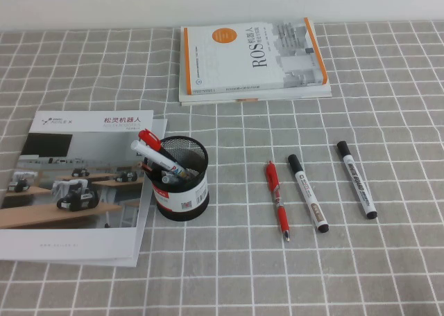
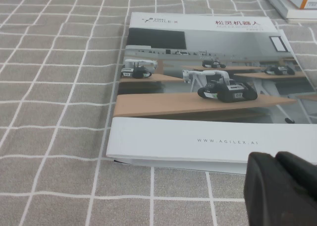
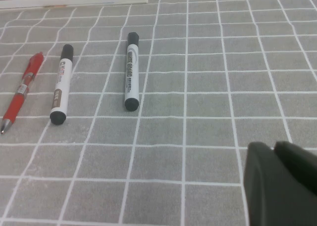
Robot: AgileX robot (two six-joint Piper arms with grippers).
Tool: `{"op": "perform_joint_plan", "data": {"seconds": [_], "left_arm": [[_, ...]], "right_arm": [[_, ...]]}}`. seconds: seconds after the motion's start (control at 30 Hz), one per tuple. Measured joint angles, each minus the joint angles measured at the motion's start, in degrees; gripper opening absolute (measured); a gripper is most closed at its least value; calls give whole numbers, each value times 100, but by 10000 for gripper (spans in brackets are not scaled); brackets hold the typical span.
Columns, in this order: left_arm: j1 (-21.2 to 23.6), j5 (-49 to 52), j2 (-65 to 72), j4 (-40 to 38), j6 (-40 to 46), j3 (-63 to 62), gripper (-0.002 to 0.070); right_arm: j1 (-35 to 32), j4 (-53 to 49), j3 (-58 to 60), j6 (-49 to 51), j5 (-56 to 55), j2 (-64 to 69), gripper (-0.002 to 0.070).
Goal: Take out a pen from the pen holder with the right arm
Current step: 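Take a marker out of the pen holder and lay it on the table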
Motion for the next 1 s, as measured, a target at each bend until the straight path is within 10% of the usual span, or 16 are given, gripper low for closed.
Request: {"op": "perform_joint_plan", "data": {"seconds": [1.0], "left_arm": [[0,0,0,0,0,0,-4]], "right_arm": [[0,417,0,0,-319,0,-13]]}}
